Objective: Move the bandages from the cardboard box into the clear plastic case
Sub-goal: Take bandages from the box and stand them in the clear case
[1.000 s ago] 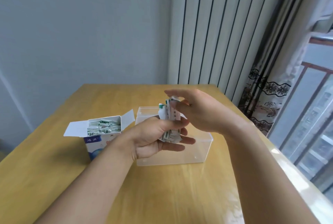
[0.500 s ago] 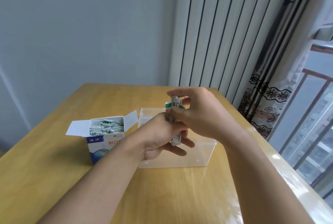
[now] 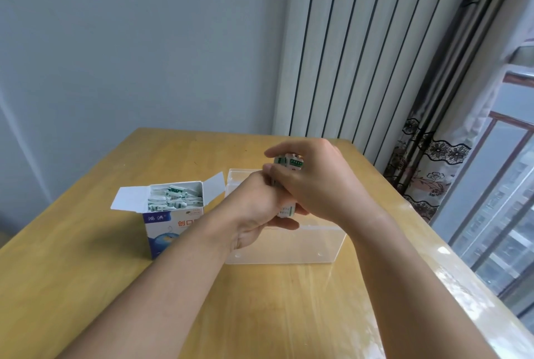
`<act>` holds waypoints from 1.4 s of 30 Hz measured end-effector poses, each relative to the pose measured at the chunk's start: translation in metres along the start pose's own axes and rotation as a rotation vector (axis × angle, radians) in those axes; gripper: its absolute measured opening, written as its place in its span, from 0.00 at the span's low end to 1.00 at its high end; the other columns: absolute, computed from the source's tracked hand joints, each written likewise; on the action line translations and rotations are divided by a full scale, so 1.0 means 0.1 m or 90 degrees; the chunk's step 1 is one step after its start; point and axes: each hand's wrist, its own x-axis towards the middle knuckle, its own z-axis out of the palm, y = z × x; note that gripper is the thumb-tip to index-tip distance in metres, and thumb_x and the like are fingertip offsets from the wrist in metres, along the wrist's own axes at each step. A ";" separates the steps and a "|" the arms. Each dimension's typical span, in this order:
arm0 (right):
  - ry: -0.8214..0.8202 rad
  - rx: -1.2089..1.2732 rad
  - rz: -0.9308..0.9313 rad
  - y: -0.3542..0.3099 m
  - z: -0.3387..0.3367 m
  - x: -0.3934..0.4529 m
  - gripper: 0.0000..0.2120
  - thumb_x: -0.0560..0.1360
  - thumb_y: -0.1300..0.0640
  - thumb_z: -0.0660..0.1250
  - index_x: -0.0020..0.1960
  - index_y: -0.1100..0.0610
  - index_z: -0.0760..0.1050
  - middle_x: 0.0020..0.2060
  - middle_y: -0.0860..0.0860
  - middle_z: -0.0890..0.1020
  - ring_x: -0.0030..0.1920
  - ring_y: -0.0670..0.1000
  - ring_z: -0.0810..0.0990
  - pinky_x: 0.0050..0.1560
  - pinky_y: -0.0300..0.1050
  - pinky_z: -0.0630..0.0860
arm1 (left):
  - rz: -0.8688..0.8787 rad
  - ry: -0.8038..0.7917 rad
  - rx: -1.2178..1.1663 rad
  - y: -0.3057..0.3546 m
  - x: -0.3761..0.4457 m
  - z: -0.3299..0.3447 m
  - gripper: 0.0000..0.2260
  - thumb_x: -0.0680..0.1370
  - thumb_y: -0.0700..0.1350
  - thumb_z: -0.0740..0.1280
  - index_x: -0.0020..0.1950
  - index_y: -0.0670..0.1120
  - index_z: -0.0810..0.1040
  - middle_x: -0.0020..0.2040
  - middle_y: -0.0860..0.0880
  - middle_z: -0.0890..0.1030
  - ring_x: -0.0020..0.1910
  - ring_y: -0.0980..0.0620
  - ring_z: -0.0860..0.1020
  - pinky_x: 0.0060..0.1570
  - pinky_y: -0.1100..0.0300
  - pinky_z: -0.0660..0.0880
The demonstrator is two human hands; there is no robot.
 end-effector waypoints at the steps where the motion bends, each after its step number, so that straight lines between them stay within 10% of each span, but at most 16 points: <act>1: 0.005 0.000 -0.002 0.00 0.01 0.00 0.12 0.76 0.47 0.72 0.59 0.47 0.83 0.51 0.42 0.82 0.55 0.47 0.81 0.45 0.46 0.83 | 0.000 0.004 -0.001 0.00 0.00 0.00 0.10 0.81 0.34 0.62 0.50 0.45 0.81 0.34 0.52 0.83 0.34 0.58 0.81 0.30 0.62 0.76; 6: 0.042 0.003 -0.008 0.01 0.01 0.01 0.11 0.78 0.53 0.70 0.59 0.49 0.83 0.52 0.42 0.84 0.53 0.42 0.82 0.40 0.27 0.77 | -0.011 0.028 0.012 -0.01 0.01 -0.01 0.07 0.80 0.34 0.63 0.48 0.42 0.80 0.35 0.50 0.80 0.35 0.55 0.79 0.28 0.62 0.72; 13: 0.056 0.008 -0.007 -0.03 0.04 0.00 0.07 0.79 0.51 0.70 0.54 0.48 0.86 0.44 0.42 0.86 0.40 0.45 0.85 0.37 0.40 0.83 | -0.006 0.031 0.039 -0.03 0.01 -0.01 0.10 0.80 0.34 0.61 0.43 0.42 0.80 0.36 0.47 0.80 0.36 0.53 0.78 0.30 0.62 0.73; 23: 0.053 -0.008 -0.028 -0.03 0.07 -0.01 0.11 0.76 0.47 0.73 0.56 0.47 0.85 0.51 0.42 0.86 0.53 0.39 0.82 0.45 0.29 0.78 | 0.021 0.098 0.138 -0.07 0.06 -0.01 0.09 0.76 0.32 0.59 0.40 0.43 0.73 0.30 0.47 0.68 0.30 0.51 0.65 0.24 0.64 0.63; 31: 0.118 0.080 0.008 0.00 0.00 0.01 0.08 0.76 0.50 0.74 0.55 0.47 0.86 0.43 0.43 0.87 0.40 0.40 0.84 0.39 0.35 0.81 | 0.024 0.066 0.150 -0.07 0.06 0.00 0.11 0.82 0.42 0.61 0.39 0.45 0.73 0.31 0.50 0.72 0.30 0.53 0.71 0.29 0.61 0.68; 37: 0.011 0.107 0.042 0.07 -0.09 0.03 0.28 0.72 0.35 0.71 0.70 0.43 0.75 0.62 0.41 0.81 0.52 0.35 0.81 0.57 0.42 0.78 | 0.008 0.085 0.131 -0.08 0.08 -0.03 0.14 0.85 0.50 0.60 0.42 0.46 0.70 0.26 0.55 0.66 0.26 0.54 0.67 0.27 0.62 0.65; 42: 0.029 0.143 0.051 0.05 0.00 0.02 0.25 0.70 0.39 0.76 0.65 0.41 0.77 0.40 0.44 0.87 0.41 0.40 0.85 0.46 0.38 0.81 | 0.038 0.116 0.150 -0.09 0.10 -0.02 0.13 0.85 0.48 0.56 0.46 0.44 0.73 0.24 0.57 0.67 0.30 0.49 0.67 0.31 0.56 0.65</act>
